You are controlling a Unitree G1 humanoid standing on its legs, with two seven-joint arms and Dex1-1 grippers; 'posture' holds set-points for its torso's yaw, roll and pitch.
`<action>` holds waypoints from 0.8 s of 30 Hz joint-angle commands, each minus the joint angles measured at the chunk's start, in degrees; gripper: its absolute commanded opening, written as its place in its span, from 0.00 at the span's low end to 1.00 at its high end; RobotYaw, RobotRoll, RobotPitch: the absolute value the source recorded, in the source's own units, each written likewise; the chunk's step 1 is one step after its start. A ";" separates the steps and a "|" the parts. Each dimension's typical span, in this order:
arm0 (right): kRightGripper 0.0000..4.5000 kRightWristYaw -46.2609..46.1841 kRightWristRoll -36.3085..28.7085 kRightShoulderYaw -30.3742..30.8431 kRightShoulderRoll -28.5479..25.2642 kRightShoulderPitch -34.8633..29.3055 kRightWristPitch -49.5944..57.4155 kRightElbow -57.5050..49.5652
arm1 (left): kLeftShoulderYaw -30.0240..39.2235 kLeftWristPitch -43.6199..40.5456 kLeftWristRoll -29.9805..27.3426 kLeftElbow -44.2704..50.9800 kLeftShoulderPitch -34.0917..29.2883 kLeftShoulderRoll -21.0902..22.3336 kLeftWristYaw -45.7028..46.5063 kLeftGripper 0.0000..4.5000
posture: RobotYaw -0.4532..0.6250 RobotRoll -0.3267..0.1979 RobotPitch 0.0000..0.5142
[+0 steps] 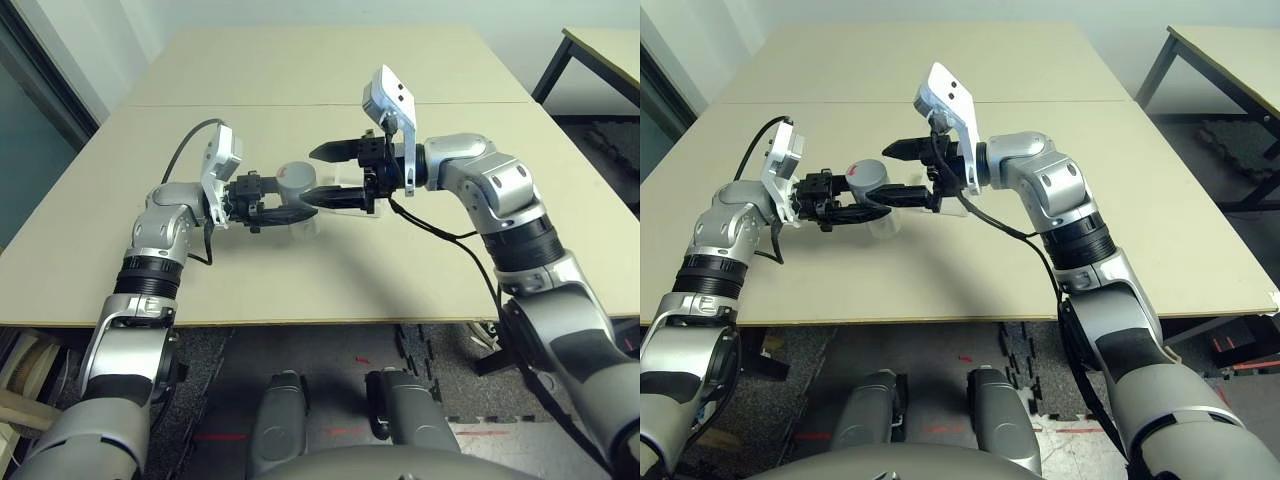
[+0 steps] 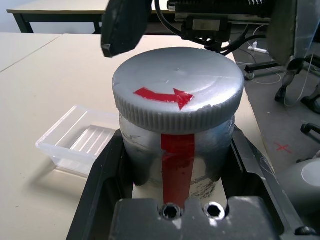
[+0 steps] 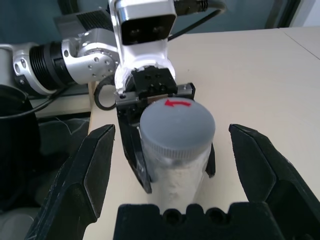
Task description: Pour the medicine from the bottle into the box.
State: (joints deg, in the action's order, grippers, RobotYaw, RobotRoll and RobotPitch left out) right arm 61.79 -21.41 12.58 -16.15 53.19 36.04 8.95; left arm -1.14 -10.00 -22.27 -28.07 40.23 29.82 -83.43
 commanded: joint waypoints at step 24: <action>1.00 0.42 5.26 2.76 4.17 3.00 -7.76 8.11 | -1.20 0.26 0.72 1.66 -0.66 -0.31 -0.80 0.57 | 0.43 0.62 0.13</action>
State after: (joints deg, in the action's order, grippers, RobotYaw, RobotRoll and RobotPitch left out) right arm 61.73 -16.57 14.96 -12.17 55.50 28.66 16.44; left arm -1.63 -9.69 -21.86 -27.54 39.81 29.48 -83.74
